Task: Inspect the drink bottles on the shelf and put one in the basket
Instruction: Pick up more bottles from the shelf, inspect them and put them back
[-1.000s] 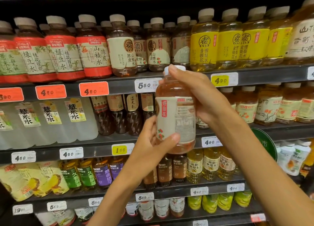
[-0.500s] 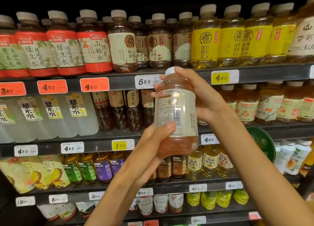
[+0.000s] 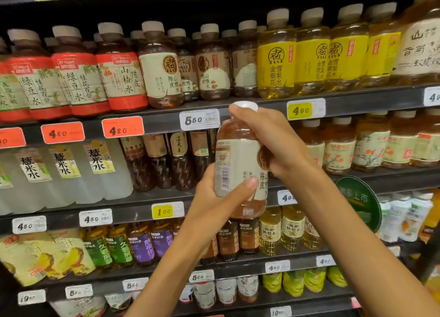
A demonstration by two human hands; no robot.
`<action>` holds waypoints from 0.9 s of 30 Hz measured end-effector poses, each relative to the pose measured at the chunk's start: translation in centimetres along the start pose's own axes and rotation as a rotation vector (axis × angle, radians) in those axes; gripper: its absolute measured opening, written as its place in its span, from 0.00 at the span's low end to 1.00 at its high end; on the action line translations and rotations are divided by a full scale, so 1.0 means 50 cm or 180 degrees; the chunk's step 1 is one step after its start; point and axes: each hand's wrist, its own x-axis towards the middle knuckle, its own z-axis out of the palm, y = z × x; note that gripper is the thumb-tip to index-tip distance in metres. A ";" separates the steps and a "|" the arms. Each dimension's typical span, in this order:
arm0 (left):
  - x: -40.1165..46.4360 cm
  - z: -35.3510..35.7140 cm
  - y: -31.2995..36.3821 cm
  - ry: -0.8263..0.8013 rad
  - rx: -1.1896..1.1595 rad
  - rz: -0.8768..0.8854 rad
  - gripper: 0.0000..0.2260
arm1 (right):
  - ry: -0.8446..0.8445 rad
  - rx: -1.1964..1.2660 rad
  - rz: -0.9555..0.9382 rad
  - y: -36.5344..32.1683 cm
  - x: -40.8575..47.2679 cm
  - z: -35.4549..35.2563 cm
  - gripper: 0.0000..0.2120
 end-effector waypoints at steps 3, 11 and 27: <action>0.014 0.003 0.003 0.0080 -0.0069 0.0058 0.31 | -0.0178 -0.0131 -0.0046 -0.014 0.012 -0.010 0.10; 0.093 0.001 0.082 0.0125 -0.0320 0.0533 0.30 | -0.0561 0.0520 -0.0559 -0.053 0.057 -0.008 0.17; 0.293 -0.039 0.166 0.0493 0.0849 0.1023 0.19 | 0.0506 -0.0710 -0.1770 -0.108 0.219 -0.031 0.17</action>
